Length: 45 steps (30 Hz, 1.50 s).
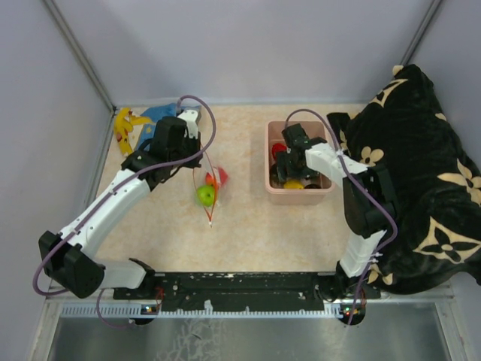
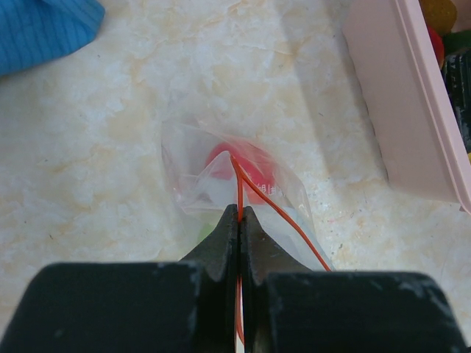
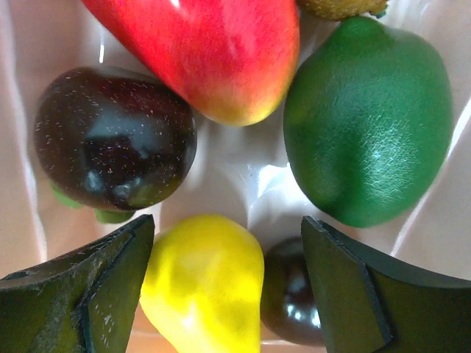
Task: Place the food in the zip-top bag and seal the zipper
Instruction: Pick up the fake fruit from the bin.
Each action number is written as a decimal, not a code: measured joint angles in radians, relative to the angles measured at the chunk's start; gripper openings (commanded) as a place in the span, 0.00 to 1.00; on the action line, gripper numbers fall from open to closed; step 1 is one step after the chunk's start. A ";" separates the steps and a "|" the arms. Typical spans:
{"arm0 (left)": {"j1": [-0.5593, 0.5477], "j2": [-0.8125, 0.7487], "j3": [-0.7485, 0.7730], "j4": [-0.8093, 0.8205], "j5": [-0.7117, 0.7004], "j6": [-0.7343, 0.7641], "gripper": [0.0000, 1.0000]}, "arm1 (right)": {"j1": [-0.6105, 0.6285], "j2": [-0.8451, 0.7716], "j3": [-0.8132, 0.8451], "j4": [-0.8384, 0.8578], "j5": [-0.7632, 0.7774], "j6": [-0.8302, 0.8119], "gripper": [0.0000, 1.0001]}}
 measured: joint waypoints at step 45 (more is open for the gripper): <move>0.077 0.584 0.690 -0.492 0.060 -0.070 0.00 | 0.033 -0.160 -0.008 0.070 -0.142 -0.057 0.71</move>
